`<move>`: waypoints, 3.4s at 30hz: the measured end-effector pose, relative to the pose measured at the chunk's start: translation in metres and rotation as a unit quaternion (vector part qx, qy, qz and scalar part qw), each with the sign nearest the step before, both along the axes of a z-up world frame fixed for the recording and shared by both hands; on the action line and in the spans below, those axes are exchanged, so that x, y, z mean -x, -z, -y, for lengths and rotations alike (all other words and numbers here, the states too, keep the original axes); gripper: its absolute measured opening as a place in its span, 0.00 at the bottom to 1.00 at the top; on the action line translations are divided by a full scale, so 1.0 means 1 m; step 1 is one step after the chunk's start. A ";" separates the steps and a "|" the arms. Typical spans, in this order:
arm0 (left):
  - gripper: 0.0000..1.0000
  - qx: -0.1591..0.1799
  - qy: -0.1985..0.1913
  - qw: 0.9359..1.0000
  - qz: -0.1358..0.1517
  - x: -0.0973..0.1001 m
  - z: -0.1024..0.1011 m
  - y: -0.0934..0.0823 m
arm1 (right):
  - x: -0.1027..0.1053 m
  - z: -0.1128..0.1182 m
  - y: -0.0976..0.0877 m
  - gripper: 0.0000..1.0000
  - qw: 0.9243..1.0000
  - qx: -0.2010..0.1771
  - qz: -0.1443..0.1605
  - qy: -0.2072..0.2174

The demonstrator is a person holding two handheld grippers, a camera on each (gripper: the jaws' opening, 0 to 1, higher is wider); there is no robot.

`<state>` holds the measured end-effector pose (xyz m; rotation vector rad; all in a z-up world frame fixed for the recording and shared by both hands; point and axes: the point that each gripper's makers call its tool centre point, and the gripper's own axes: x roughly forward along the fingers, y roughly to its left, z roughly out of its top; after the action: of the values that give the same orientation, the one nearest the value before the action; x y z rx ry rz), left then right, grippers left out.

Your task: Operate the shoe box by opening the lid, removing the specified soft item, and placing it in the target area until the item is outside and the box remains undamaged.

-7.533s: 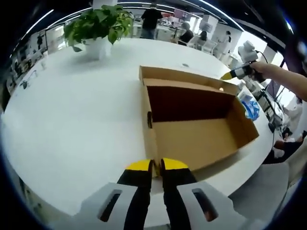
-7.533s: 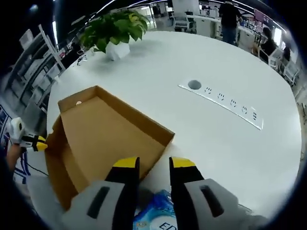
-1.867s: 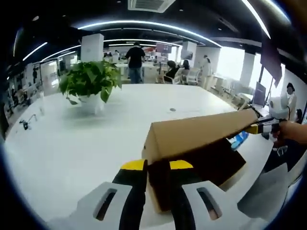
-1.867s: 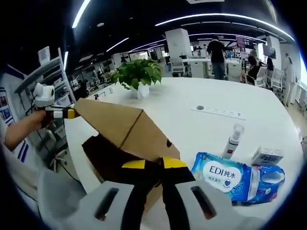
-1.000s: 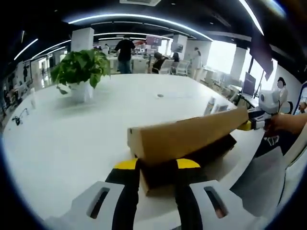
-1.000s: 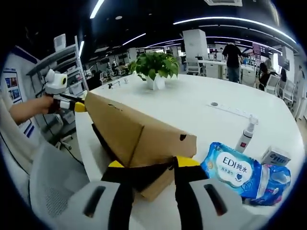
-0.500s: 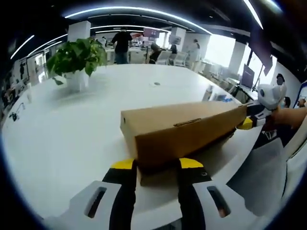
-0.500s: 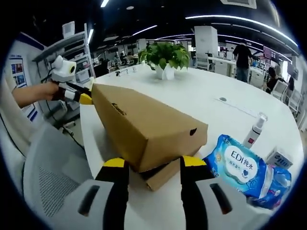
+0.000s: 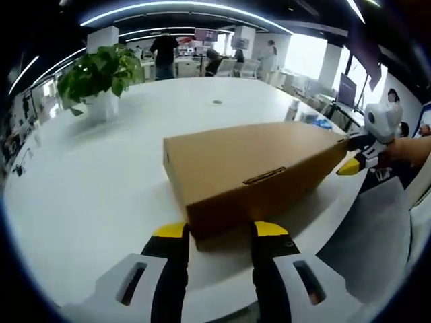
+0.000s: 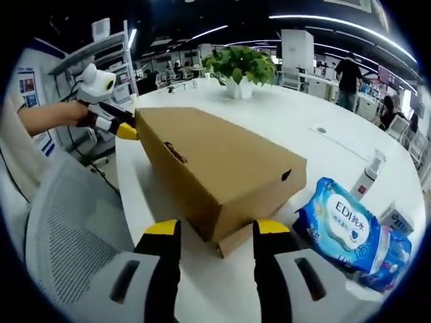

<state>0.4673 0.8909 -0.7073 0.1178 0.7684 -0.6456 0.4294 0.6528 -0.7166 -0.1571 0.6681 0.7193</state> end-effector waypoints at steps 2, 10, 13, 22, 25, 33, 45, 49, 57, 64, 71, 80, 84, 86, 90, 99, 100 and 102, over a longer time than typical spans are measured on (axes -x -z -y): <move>0.35 0.000 -0.001 1.000 -0.004 0.000 0.000 0.004 | 0.000 0.001 0.002 0.39 1.000 0.002 -0.001 0.002; 0.36 -0.007 0.000 1.000 -0.016 0.001 0.001 0.018 | 0.003 0.002 0.008 0.39 1.000 0.002 -0.012 0.008; 0.36 -0.011 0.003 1.000 -0.022 0.002 0.000 0.023 | 0.004 0.003 0.012 0.39 1.000 0.006 -0.018 0.010; 0.39 -0.014 0.004 0.999 -0.036 0.010 -0.002 0.023 | 0.004 0.011 0.005 0.38 1.000 0.016 -0.011 0.013; 0.40 -0.018 0.006 0.999 -0.034 0.012 -0.004 0.019 | 0.003 0.011 -0.001 0.38 1.000 0.016 -0.004 0.009; 0.41 -0.022 0.009 1.000 -0.012 0.003 -0.009 0.002 | -0.004 0.007 -0.009 0.38 1.000 0.009 0.009 0.003; 0.39 -0.020 0.023 0.999 -0.017 -0.002 0.000 0.012 | -0.006 0.002 0.001 0.37 1.000 0.005 -0.001 0.014; 0.38 -0.022 0.024 0.999 -0.022 -0.003 0.000 0.015 | -0.006 0.001 0.004 0.36 1.000 0.008 -0.004 0.015; 0.39 -0.022 0.021 0.999 -0.027 -0.014 0.001 0.017 | -0.018 0.003 0.006 0.36 1.000 0.011 -0.001 0.014; 0.39 -0.026 0.023 0.999 -0.027 -0.031 0.005 0.016 | -0.034 0.007 0.006 0.36 1.000 0.009 0.001 0.016; 0.39 -0.024 0.022 0.999 -0.027 -0.048 0.011 0.016 | -0.052 0.012 0.006 0.36 1.000 0.013 0.001 0.015; 0.39 -0.018 0.017 0.999 -0.035 -0.068 0.019 0.019 | -0.075 0.020 0.006 0.36 1.000 0.020 0.002 0.012; 0.39 -0.020 0.016 0.999 -0.032 -0.075 0.023 0.019 | -0.084 0.024 0.007 0.37 1.000 0.024 0.002 0.010; 0.39 -0.020 0.016 0.999 -0.032 -0.078 0.025 0.018 | -0.089 0.026 0.007 0.36 1.000 0.025 0.003 0.011; 0.39 -0.021 0.015 0.999 -0.032 -0.086 0.029 0.018 | -0.097 0.029 0.007 0.37 1.000 0.029 0.003 0.011; 0.39 -0.023 0.017 0.999 -0.028 -0.099 0.036 0.018 | -0.106 0.036 0.007 0.37 0.999 0.031 0.005 0.020; 0.39 -0.023 0.017 0.999 -0.028 -0.099 0.037 0.018 | -0.107 0.037 0.007 0.37 0.999 0.031 0.005 0.021; 0.39 -0.024 0.017 0.999 -0.028 -0.100 0.037 0.018 | -0.107 0.037 0.007 0.37 0.999 0.031 0.006 0.022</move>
<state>0.5668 0.8542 -0.7256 0.1569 0.8372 -0.6657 0.5367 0.6160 -0.7235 -0.2029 0.6813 0.6548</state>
